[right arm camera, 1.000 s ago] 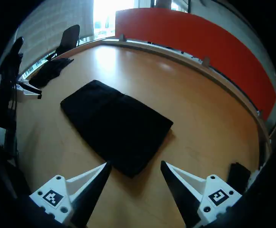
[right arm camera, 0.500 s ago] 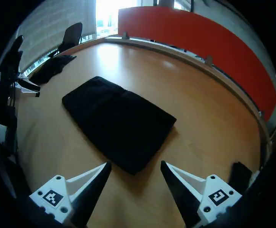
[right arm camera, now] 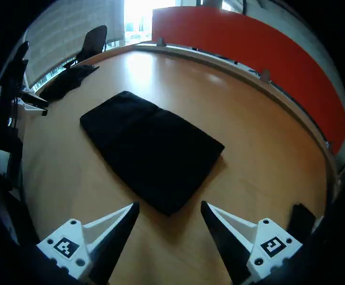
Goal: Fold towel
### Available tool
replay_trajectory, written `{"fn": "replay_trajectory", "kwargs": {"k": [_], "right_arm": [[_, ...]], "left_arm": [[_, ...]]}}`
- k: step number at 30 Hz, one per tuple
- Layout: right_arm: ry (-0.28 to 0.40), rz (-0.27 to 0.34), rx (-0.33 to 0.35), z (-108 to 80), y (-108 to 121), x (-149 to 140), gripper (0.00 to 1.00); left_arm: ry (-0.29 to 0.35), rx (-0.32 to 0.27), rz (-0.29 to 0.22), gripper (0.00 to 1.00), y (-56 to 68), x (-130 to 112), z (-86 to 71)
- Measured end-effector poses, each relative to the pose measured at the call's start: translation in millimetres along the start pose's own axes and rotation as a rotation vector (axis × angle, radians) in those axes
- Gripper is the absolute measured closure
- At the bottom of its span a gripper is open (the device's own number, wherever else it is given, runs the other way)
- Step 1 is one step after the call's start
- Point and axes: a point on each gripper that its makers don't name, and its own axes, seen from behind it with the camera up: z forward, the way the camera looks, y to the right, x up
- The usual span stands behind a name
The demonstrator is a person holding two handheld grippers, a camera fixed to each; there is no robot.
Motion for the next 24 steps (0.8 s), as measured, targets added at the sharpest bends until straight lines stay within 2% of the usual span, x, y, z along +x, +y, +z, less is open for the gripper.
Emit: {"fn": "replay_trajectory", "kwargs": {"k": [3, 7, 22, 24], "right_arm": [[-0.003, -0.007, 0.005, 1.2, -1, -1, 0.01], [-0.009, -0.015, 0.010, 2.5, -2, -2, 0.08], [-0.043, -0.013, 0.045, 1.1, -3, -7, 0.70], [-0.051, -0.009, 0.044, 0.7, -3, -8, 0.75]], "left_arm": [[-0.002, 0.007, -0.005, 0.22, -2.7, -2, -2.6], [-0.005, 0.014, -0.010, 0.23, -5.8, -5, -5.7], [-0.015, 0.029, -0.014, 0.22, -14.7, -14, -12.6], [-0.016, 0.030, -0.014, 0.22, -15.4, -15, -12.6]]}}
